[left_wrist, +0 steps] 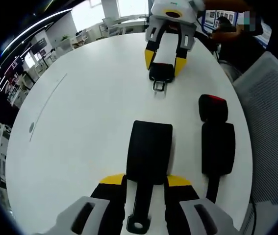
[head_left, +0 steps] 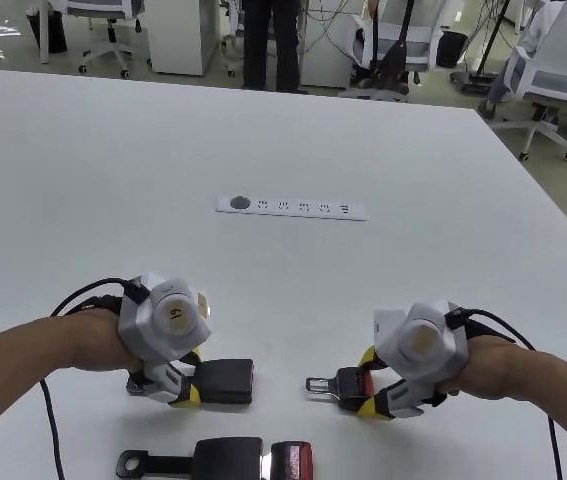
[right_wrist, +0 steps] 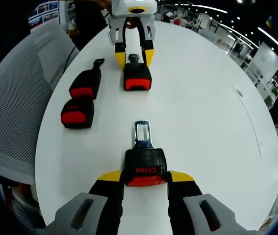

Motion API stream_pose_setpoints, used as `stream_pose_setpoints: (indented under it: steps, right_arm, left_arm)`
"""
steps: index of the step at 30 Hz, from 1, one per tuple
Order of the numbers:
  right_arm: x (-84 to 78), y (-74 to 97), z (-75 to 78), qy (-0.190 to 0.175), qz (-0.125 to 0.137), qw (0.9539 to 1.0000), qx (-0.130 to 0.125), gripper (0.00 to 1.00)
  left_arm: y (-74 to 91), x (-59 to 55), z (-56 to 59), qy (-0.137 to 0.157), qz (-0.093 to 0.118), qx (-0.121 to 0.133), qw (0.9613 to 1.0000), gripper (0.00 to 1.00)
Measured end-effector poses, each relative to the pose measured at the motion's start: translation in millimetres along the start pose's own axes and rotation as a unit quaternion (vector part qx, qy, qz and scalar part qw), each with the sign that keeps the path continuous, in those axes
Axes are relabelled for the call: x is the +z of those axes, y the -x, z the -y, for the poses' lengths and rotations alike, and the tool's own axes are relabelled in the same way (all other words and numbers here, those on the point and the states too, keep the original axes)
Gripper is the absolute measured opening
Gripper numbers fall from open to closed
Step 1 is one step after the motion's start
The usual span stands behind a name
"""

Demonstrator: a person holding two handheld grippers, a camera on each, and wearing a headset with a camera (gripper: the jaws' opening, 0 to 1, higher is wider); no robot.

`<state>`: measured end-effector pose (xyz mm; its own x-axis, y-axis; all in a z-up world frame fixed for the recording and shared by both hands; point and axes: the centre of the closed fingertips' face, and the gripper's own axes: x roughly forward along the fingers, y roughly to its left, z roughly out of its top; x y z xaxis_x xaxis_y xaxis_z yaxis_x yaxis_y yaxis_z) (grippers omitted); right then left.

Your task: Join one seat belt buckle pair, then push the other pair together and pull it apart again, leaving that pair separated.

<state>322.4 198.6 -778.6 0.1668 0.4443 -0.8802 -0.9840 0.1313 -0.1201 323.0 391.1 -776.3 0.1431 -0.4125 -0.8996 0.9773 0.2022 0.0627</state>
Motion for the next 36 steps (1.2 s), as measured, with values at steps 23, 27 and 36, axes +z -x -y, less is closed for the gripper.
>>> stream_pose_setpoints:
  steps: [23, 27, 36]
  right_arm:
    - [7.0, -5.0, -6.9, 0.013, 0.003, 0.9999, 0.008, 0.31]
    - [12.9, -8.1, -8.2, 0.013, 0.007, 0.9999, 0.009, 0.31]
    - [28.8, -13.6, -12.9, 0.013, 0.017, 0.9997, 0.01, 0.31]
  left_arm:
    - [-3.0, -0.5, 3.0, -0.003, 0.0, -0.001, 1.0, 0.31]
    - [-3.8, -1.1, 2.4, -0.002, 0.0, -0.001, 1.0, 0.31]
    - [-4.9, 1.6, 3.3, -0.006, 0.0, -0.004, 1.0, 0.31]
